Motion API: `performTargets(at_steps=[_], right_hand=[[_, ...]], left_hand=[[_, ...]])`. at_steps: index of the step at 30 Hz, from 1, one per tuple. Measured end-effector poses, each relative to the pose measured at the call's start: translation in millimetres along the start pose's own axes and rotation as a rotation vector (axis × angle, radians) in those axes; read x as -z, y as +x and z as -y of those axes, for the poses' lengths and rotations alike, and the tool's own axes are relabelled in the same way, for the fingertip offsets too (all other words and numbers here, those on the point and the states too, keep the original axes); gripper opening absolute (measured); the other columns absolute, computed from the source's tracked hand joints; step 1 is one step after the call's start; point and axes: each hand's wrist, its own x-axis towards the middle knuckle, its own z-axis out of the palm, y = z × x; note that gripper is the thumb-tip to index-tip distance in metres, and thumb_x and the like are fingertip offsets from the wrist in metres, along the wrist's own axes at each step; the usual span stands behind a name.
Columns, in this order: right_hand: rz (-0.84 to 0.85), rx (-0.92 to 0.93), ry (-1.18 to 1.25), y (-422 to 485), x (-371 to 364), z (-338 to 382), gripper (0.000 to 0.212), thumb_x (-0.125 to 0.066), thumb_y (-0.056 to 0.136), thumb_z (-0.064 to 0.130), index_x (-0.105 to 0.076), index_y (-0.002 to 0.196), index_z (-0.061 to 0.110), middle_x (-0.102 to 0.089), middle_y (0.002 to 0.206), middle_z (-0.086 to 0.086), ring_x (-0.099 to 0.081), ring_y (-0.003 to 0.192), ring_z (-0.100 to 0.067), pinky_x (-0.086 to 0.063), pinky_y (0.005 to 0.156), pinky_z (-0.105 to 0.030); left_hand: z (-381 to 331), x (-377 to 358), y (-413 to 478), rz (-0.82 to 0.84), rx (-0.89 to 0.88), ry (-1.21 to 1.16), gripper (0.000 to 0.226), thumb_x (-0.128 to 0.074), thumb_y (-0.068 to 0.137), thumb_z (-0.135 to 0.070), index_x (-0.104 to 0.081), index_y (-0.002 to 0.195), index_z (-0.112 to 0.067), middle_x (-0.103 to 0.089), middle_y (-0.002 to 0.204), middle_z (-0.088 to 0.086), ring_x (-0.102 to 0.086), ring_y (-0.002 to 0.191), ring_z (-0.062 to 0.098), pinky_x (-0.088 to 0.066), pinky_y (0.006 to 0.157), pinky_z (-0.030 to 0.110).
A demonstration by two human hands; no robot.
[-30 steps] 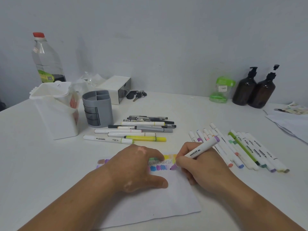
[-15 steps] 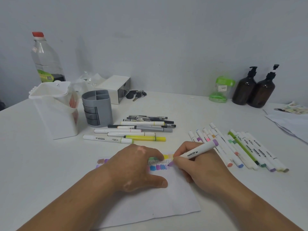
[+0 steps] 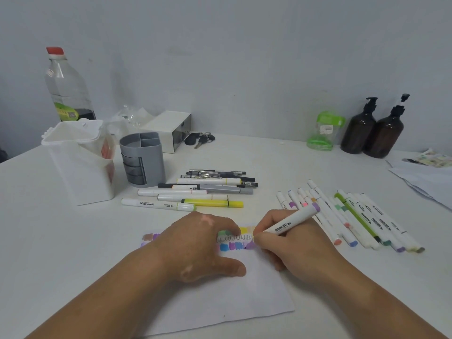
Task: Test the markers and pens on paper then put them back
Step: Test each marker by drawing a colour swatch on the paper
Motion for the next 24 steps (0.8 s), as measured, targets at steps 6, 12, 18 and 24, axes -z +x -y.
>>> performTargets(at_steps=[6,12,18,24], right_hand=[[-0.248,0.024,0.451,8,18,2,0.020,-0.076,0.084,0.009,-0.069,0.068,0.019,-0.065,0.059,-0.007,-0.057,0.048,-0.018,-0.048,0.046,-0.025],[-0.237,0.018,0.635,10,26,1,0.017,-0.075,0.086,0.009,-0.075,0.071,0.017,-0.060,0.061,-0.008,-0.054,0.051,-0.017,-0.046,0.044,-0.024],[-0.145,-0.024,0.892,10,25,1,0.027,-0.056,0.092,-0.002,-0.069,0.072,0.011,-0.058,0.062,-0.012,-0.052,0.049,-0.019,-0.045,0.041,-0.026],[-0.089,0.068,0.839,9,25,1,0.011,-0.075,0.071,0.006,-0.071,0.068,0.015,-0.058,0.060,-0.011,-0.052,0.048,-0.018,-0.043,0.041,-0.026]], left_hand=[[5,10,-1,-0.172,0.026,-0.368,0.042,-0.074,0.081,-0.049,-0.051,0.117,-0.049,-0.049,0.079,-0.013,-0.052,0.068,-0.009,-0.042,0.057,0.007],[11,15,2,-0.262,0.167,-0.967,0.047,-0.042,0.093,0.003,-0.064,0.095,-0.038,-0.065,0.091,0.003,-0.054,0.073,0.021,-0.053,0.068,0.044],[10,10,2,-0.121,0.051,-1.110,0.021,-0.063,0.085,-0.035,-0.061,0.106,-0.035,-0.074,0.116,-0.001,-0.071,0.105,0.031,-0.044,0.100,0.070],[6,10,1,-0.118,0.014,-1.079,0.024,-0.061,0.099,-0.013,-0.074,0.105,-0.032,-0.077,0.108,0.006,-0.074,0.098,0.025,-0.058,0.092,0.048]])
